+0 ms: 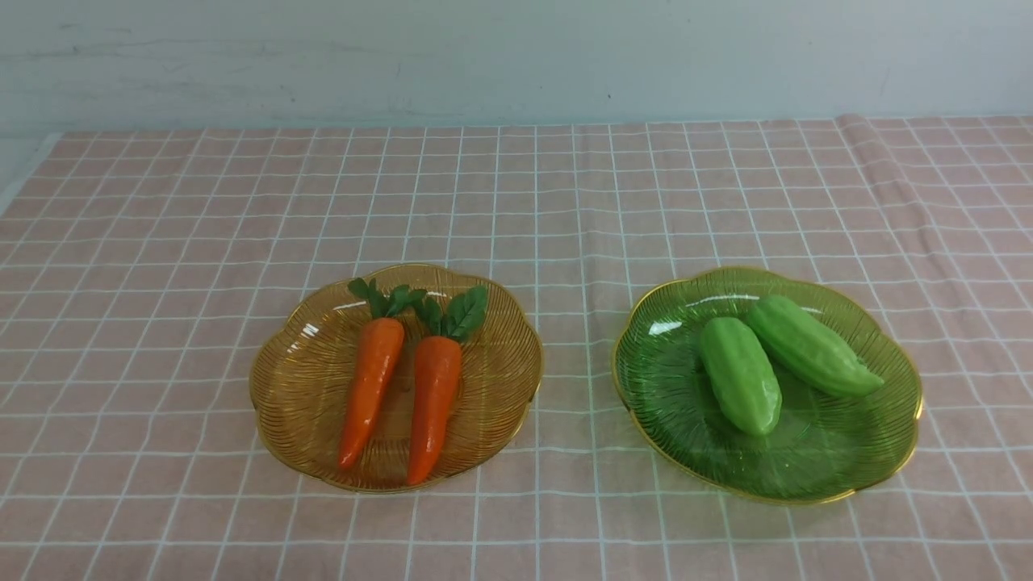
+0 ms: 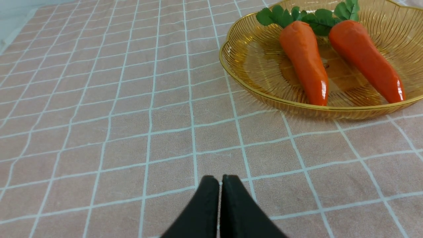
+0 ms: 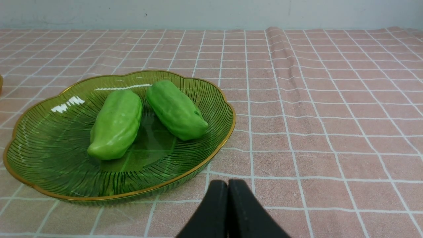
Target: Put different types of vegetables on the plate.
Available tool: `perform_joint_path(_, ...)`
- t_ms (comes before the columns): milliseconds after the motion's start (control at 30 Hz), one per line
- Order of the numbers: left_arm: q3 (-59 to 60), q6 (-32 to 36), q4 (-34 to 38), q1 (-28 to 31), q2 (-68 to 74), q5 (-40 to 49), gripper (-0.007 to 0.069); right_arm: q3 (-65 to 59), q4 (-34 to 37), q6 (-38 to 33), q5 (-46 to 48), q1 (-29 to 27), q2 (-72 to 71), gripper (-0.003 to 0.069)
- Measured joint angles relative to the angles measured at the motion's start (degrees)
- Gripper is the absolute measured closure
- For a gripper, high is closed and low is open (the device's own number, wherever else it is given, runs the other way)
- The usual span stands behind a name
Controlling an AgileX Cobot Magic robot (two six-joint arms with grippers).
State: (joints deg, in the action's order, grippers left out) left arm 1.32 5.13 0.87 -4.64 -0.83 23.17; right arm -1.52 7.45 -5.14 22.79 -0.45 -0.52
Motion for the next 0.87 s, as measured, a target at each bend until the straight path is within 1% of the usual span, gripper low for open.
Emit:
perform_joint_path(733,0.0,0.0,0.0,0.0,0.0,0.0,0.0627,0.0,0.0,0.07,0.0,-0.05,0.0,0.0674)
perform_joint_path(867,0.0,0.0,0.0,0.0,0.0,0.0,0.0627,0.0,0.0,1.46,0.0,-0.05,0.0,0.0674)
